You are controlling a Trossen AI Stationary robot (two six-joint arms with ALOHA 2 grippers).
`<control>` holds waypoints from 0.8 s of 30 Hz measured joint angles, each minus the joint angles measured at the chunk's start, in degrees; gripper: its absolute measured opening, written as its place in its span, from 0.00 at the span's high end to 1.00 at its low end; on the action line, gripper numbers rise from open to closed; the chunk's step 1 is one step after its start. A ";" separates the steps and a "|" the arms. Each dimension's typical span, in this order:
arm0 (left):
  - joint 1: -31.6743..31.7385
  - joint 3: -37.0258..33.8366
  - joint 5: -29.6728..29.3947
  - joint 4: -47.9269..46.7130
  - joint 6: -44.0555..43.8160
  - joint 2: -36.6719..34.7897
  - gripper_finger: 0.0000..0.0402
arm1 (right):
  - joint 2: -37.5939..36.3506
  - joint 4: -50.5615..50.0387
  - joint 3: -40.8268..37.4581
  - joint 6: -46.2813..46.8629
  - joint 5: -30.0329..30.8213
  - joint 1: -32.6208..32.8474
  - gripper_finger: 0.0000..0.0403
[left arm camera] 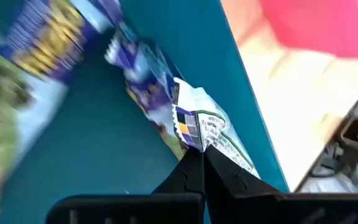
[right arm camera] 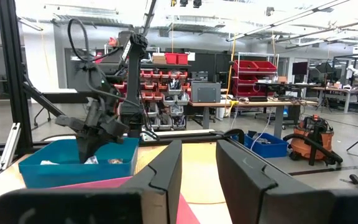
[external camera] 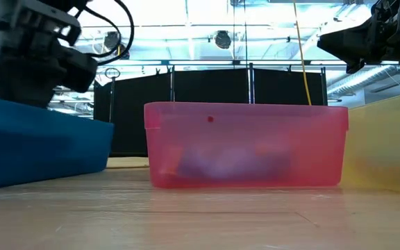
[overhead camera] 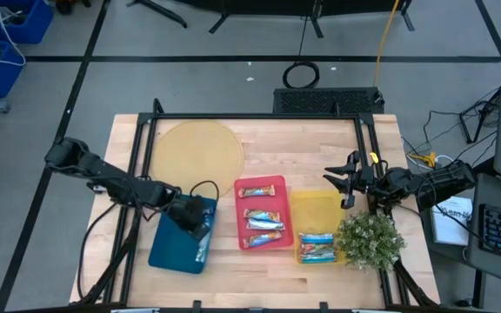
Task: Pick and place Granola Bars by type
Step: Put the blue granola bar into the blue bin
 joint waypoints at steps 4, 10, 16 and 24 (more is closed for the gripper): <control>2.84 0.00 -0.06 -0.95 1.98 0.78 1.00 | -0.02 0.02 0.00 0.02 0.00 -0.02 0.77; 5.45 -0.02 2.59 0.84 5.25 4.01 0.95 | -0.02 0.02 0.01 0.02 0.00 0.00 0.77; 5.83 0.00 4.64 3.64 14.65 3.30 0.78 | -0.02 0.01 0.00 0.02 0.00 0.00 0.77; 3.87 0.15 -6.67 9.70 24.21 -3.08 0.60 | -0.02 0.02 -0.01 0.02 0.00 -0.02 0.77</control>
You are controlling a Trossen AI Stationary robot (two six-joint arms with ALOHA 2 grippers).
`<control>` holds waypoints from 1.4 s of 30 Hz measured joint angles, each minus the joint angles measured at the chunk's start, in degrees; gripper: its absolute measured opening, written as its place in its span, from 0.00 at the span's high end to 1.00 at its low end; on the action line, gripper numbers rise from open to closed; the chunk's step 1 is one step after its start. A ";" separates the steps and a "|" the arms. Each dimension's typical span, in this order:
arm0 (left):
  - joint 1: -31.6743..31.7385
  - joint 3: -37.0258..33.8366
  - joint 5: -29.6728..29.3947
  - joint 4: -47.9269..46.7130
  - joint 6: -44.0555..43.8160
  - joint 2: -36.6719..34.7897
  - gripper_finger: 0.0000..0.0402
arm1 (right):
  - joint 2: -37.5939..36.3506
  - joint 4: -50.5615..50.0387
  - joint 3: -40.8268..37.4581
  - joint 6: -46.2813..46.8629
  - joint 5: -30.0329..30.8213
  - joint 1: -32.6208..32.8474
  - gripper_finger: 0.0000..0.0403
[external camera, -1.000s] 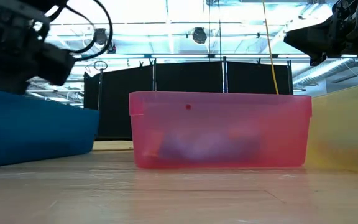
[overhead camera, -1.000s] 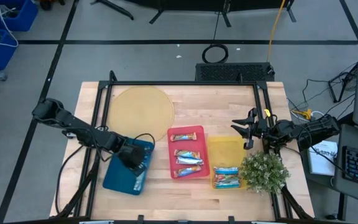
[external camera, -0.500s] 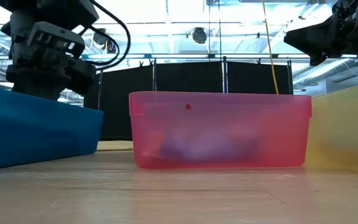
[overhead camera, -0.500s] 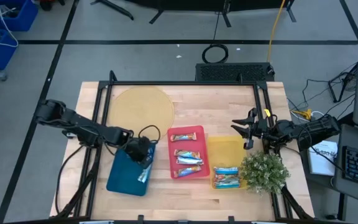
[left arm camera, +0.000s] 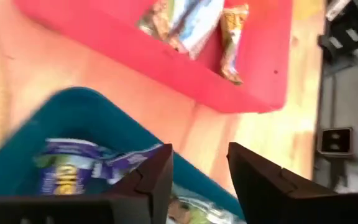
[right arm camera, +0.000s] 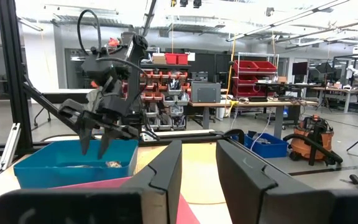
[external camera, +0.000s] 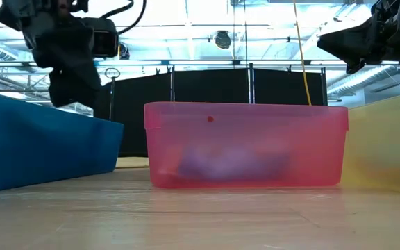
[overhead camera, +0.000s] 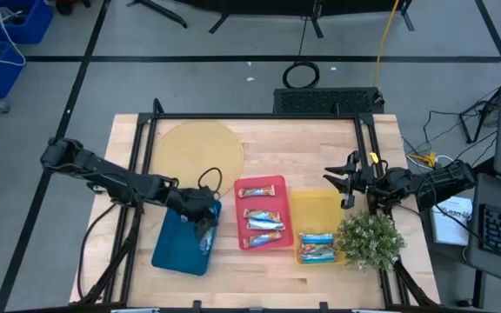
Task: Pick and place Granola Bars by type
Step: Put the blue granola bar into the blue bin, then return to Home Position
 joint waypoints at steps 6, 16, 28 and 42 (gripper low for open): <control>-1.26 -0.09 -4.22 -6.89 5.64 -3.24 0.57 | 0.00 0.00 0.02 0.00 0.00 0.00 0.77; -8.60 -6.31 -18.96 5.61 24.42 -14.46 0.56 | 0.00 0.00 0.01 0.01 0.00 0.02 0.77; -2.96 -33.31 -20.22 28.16 36.22 -44.84 0.56 | 0.02 -0.02 0.02 0.01 0.00 0.02 0.77; 9.63 -35.95 -5.90 18.94 41.23 -59.21 0.56 | 0.02 0.00 0.00 0.01 0.00 0.02 0.77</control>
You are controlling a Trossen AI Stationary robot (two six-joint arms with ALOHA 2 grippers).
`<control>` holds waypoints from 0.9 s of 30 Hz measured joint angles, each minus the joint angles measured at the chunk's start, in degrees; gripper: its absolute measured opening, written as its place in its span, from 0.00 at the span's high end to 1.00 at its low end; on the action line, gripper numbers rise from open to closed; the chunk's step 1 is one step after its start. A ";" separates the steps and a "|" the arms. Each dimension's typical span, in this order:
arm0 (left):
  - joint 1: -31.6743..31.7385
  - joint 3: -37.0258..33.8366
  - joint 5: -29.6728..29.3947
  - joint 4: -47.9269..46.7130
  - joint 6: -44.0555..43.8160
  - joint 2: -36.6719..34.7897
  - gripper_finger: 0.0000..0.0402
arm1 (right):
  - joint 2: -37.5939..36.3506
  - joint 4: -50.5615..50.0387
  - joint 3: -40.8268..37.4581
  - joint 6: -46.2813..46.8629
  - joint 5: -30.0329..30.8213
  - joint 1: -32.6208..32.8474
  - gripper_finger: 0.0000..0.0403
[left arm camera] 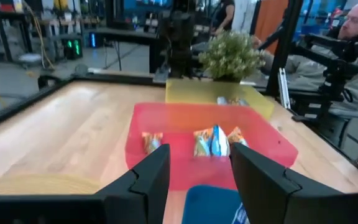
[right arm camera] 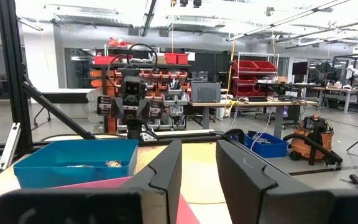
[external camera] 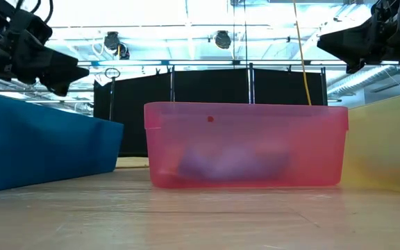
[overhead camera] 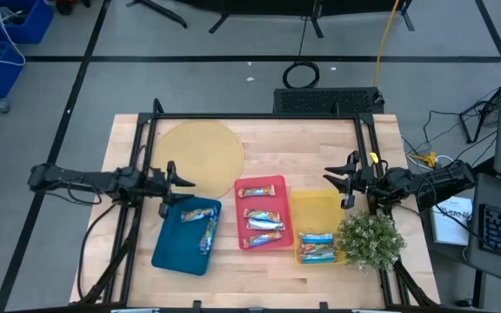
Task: Pick and place Granola Bars by type
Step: Return to Home Position
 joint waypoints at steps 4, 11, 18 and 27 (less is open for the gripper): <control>3.99 0.02 4.75 -2.83 -0.79 -1.47 0.56 | 0.00 0.00 0.00 0.00 0.00 -0.01 0.77; 10.01 0.02 12.51 -4.63 0.87 -2.75 0.56 | 0.00 0.00 0.02 0.00 0.00 -0.02 0.77; 13.13 0.07 15.61 -6.58 -0.81 -2.53 0.56 | 0.00 0.00 0.00 0.00 0.00 0.00 0.77; 13.35 0.09 9.78 -7.65 7.70 -0.72 0.56 | 0.00 0.00 0.02 0.00 0.00 0.00 0.77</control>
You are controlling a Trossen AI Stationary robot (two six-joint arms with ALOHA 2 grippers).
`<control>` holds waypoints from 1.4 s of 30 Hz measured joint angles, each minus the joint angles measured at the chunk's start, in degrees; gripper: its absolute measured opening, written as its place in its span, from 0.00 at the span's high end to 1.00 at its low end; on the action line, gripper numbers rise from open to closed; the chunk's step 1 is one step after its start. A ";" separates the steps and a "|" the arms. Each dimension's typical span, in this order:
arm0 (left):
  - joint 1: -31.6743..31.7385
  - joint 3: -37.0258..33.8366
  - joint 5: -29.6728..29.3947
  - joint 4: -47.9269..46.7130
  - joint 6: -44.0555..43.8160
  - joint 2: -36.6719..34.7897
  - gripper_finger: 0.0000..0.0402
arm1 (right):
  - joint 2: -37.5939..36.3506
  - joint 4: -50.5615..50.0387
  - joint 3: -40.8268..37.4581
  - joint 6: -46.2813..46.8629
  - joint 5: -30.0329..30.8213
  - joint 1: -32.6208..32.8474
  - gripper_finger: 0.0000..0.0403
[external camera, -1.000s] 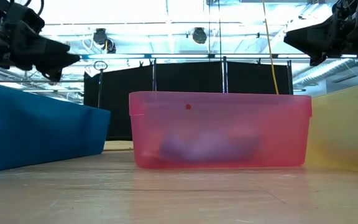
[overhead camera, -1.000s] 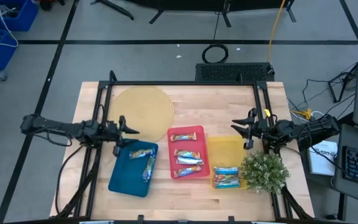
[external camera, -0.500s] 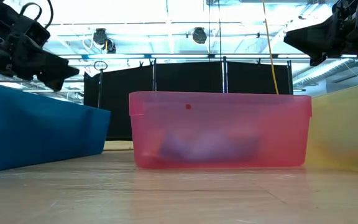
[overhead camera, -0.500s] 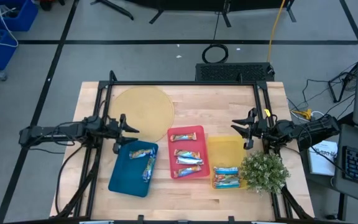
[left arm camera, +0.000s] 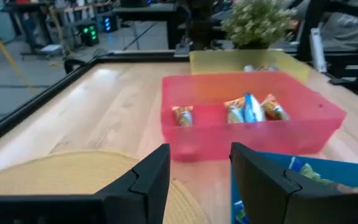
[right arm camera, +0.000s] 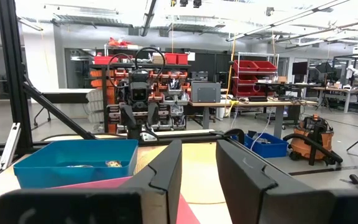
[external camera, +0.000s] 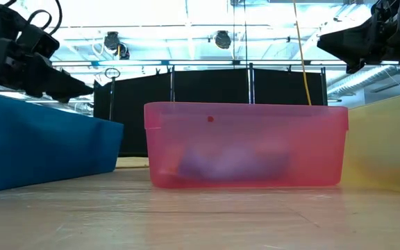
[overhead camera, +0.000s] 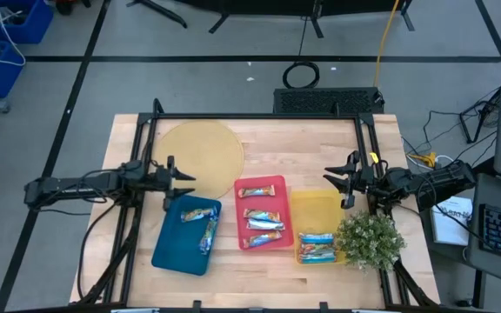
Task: Pick and place Granola Bars by type
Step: Return to Home Position
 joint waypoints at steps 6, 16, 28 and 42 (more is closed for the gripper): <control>0.00 0.00 -0.78 -0.11 -1.23 0.76 0.56 | -0.02 1.30 -0.01 1.79 -0.02 0.00 0.77; 0.00 -0.02 -0.74 0.23 -1.21 0.75 0.56 | 0.00 -4.01 0.00 4.35 -19.50 0.00 0.77; 0.00 -0.02 -0.73 0.72 -1.21 0.75 0.56 | 0.00 -4.05 0.00 3.17 -19.47 0.00 0.77; 0.00 -0.02 -0.76 0.79 -1.20 0.75 0.56 | 0.00 -3.82 0.00 3.87 -19.47 0.00 0.77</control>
